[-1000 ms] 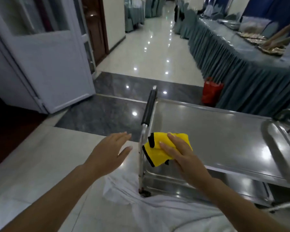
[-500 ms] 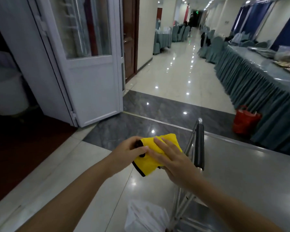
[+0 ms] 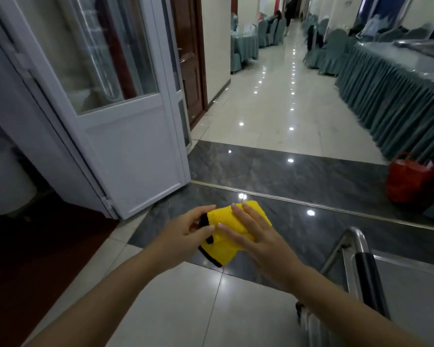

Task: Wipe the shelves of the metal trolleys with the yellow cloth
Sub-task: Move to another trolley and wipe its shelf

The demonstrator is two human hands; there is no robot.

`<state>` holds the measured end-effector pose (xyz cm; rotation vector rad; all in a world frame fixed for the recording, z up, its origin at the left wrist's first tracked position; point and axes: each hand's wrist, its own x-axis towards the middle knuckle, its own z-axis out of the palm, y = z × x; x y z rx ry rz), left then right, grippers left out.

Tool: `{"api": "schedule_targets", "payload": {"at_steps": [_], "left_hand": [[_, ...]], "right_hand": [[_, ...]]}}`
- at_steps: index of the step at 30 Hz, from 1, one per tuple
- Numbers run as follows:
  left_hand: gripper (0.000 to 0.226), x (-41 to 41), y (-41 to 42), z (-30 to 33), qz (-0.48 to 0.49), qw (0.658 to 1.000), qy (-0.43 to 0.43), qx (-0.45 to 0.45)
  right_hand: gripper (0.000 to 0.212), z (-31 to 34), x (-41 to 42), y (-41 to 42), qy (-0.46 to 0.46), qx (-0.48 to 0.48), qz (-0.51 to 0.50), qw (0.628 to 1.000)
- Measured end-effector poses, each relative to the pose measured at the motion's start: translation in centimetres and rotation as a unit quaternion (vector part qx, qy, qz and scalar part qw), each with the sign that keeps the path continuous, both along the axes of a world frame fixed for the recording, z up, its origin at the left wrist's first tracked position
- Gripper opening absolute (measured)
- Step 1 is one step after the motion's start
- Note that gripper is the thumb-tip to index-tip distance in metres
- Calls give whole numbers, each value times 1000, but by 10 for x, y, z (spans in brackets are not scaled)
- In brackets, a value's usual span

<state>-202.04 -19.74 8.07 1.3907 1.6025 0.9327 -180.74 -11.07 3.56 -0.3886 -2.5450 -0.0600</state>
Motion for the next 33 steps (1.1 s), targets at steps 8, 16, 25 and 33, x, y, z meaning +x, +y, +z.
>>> {"api": "schedule_targets", "payload": {"at_steps": [8, 16, 25, 33], "left_hand": [[72, -56, 182, -33, -145, 870, 460, 100], [68, -38, 409, -51, -317, 771, 511, 211], [62, 107, 602, -54, -475, 676, 474, 305], [77, 247, 727, -55, -555, 614, 454, 329]], "right_hand": [[76, -29, -1, 156, 13, 23, -148, 989], [80, -43, 33, 278, -5, -55, -351, 935], [53, -40, 122, 376, 2, -58, -532, 845], [97, -50, 234, 444, -13, -48, -652, 757]]}}
